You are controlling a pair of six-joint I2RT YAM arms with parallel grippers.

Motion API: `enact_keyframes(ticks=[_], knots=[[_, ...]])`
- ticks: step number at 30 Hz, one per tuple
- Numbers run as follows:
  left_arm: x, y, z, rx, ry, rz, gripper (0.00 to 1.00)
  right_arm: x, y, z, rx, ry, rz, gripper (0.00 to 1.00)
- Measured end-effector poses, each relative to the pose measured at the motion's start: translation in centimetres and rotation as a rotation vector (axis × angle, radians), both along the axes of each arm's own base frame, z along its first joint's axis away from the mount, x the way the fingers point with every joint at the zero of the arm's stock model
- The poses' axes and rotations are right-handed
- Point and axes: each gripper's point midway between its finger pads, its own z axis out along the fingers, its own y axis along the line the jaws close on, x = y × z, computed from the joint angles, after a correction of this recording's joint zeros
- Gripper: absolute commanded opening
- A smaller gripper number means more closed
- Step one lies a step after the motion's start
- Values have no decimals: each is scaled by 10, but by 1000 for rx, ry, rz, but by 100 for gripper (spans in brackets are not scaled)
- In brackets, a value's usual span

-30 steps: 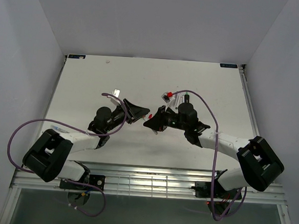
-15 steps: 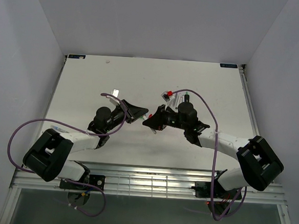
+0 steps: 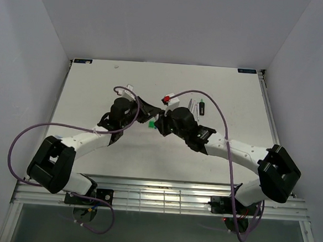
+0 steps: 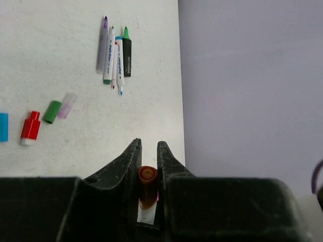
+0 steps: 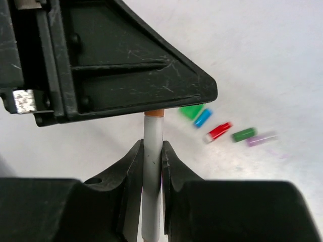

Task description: Open the pen caps

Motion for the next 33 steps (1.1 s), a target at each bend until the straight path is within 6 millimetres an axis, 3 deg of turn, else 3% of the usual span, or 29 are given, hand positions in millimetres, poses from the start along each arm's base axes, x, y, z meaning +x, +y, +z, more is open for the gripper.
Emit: enact_keyframes(ticks=[4, 9, 13, 15, 18, 20, 22, 26, 29, 33], knots=[[25, -5, 17, 75, -2, 1, 0, 23, -10, 15, -161, -178, -157, 8], [19, -6, 14, 54, 8, -95, 0, 19, -15, 12, -171, -217, -113, 8], [-5, -2, 18, -74, -32, -203, 0, -8, -23, 13, 73, -130, 94, 8], [8, 22, 29, -116, -92, -138, 0, -31, -35, -5, 132, -26, 187, 8], [25, 57, 56, -157, -202, -34, 0, -63, -35, -26, 205, 138, 318, 8], [23, 61, 74, -174, -261, -28, 0, -76, -33, -28, 223, 193, 368, 8], [18, 59, 82, -172, -288, -39, 0, -75, -32, -25, 220, 197, 364, 8], [23, 57, 69, -77, -241, -46, 0, -37, -50, -23, 154, 172, 157, 8], [28, 57, 46, 28, -185, -59, 0, 11, -91, -20, 112, 157, -73, 8], [23, 62, -9, 166, -82, -98, 0, 68, -149, -22, 59, 154, -316, 8]])
